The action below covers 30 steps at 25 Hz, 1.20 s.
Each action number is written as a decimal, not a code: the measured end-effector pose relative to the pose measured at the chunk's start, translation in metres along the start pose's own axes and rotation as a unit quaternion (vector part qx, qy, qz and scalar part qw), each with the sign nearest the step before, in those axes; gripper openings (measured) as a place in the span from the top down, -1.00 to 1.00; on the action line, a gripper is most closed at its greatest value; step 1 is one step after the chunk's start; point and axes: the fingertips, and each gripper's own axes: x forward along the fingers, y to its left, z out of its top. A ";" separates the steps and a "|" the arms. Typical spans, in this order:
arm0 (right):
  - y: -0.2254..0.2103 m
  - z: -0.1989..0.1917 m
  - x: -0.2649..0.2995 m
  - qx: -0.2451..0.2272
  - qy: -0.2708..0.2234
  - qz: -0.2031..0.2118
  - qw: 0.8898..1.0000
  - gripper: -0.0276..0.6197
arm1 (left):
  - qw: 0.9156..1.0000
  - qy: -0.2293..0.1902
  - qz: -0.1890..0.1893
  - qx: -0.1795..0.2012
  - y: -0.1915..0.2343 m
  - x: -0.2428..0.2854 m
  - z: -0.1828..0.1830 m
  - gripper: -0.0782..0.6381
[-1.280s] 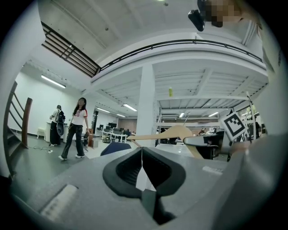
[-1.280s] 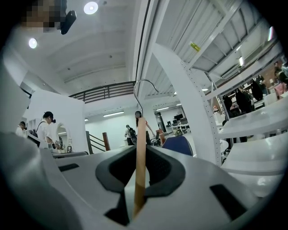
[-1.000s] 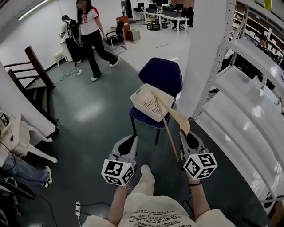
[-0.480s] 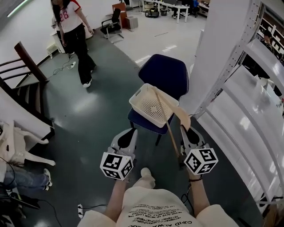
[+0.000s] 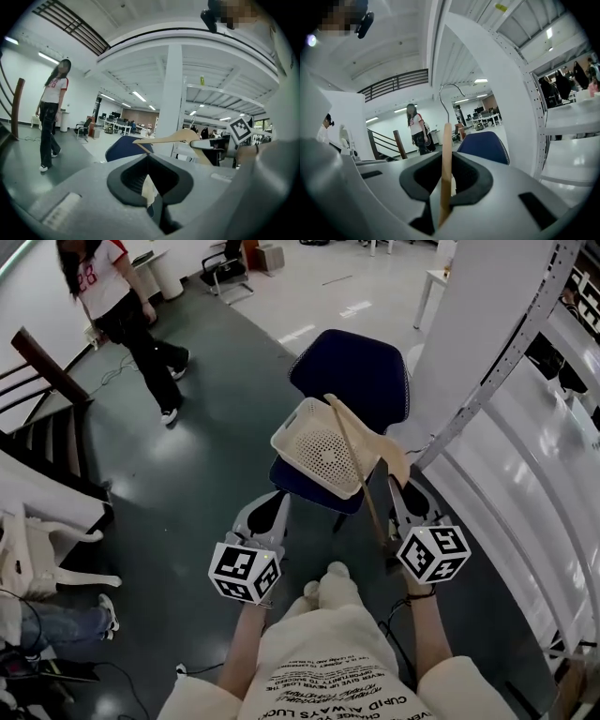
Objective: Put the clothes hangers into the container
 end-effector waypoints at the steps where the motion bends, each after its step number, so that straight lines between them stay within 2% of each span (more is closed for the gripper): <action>1: -0.003 -0.001 0.005 0.001 0.004 -0.001 1.000 0.75 | 1.000 0.004 0.000 -0.004 0.003 0.005 -0.003 0.72; 8: -0.018 -0.013 0.052 0.008 0.033 -0.002 0.999 0.75 | 0.999 0.021 0.000 -0.029 0.036 0.045 -0.013 0.72; 15: -0.047 -0.019 0.116 0.024 0.071 0.006 0.997 0.75 | 0.998 0.052 -0.002 -0.047 0.068 0.111 -0.020 0.72; 23: -0.084 -0.035 0.180 0.041 0.123 0.018 0.991 0.75 | 0.993 0.096 0.007 -0.075 0.098 0.179 -0.038 0.72; 30: -0.104 -0.063 0.219 0.060 0.165 0.039 0.984 0.75 | 0.986 0.130 0.015 -0.099 0.116 0.216 -0.065 0.72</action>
